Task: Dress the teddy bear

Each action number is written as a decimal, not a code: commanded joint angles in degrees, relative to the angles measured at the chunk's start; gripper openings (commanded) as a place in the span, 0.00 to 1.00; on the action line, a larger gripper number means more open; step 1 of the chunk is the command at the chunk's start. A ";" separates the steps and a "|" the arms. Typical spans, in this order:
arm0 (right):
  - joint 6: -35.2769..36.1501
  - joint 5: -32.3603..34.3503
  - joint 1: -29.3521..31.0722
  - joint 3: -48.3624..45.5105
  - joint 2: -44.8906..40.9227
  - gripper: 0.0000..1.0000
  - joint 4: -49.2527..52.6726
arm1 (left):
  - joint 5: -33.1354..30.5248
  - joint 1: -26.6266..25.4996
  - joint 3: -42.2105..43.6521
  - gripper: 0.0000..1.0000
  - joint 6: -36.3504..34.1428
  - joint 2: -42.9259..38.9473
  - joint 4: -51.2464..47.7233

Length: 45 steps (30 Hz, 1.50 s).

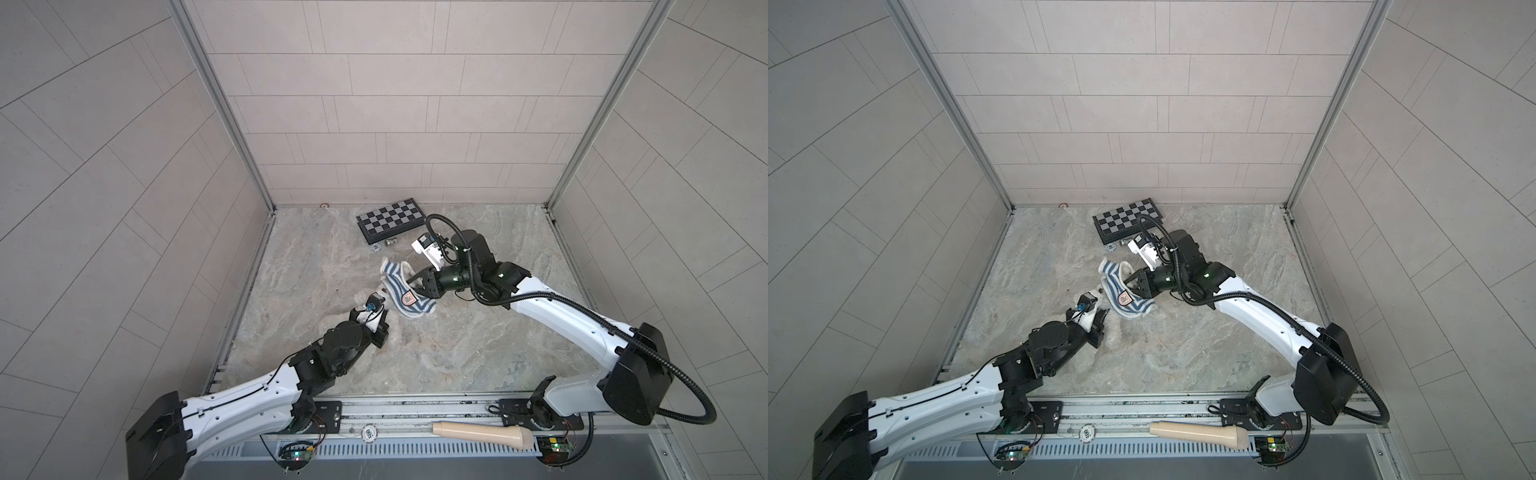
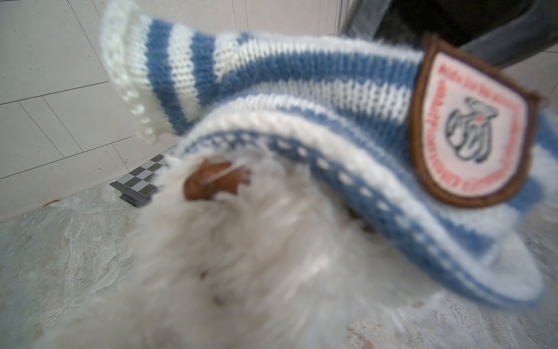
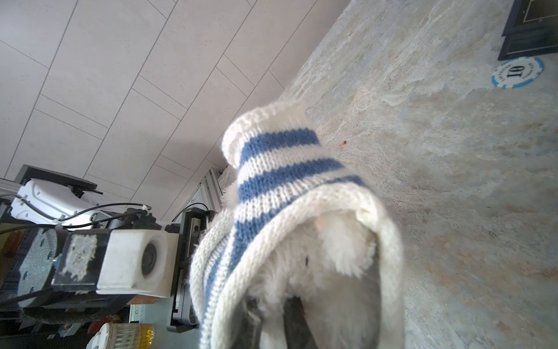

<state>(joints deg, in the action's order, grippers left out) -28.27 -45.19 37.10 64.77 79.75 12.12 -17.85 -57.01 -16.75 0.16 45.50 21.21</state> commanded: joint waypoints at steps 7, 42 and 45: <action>0.44 -3.11 1.72 -0.20 -2.15 0.00 -0.64 | -1.18 0.01 -0.56 0.00 0.13 0.86 5.16; 19.03 26.54 2.18 -8.48 -20.17 0.00 -10.60 | 31.79 6.65 -19.77 0.53 41.90 -1.06 -11.94; 19.48 26.29 2.81 -9.24 -20.11 0.00 -11.60 | 30.90 6.65 -20.45 0.45 43.83 0.21 -9.59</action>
<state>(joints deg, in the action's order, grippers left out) -10.26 -17.96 39.20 56.40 60.49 5.69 11.70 -50.63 -35.77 39.92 44.84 9.08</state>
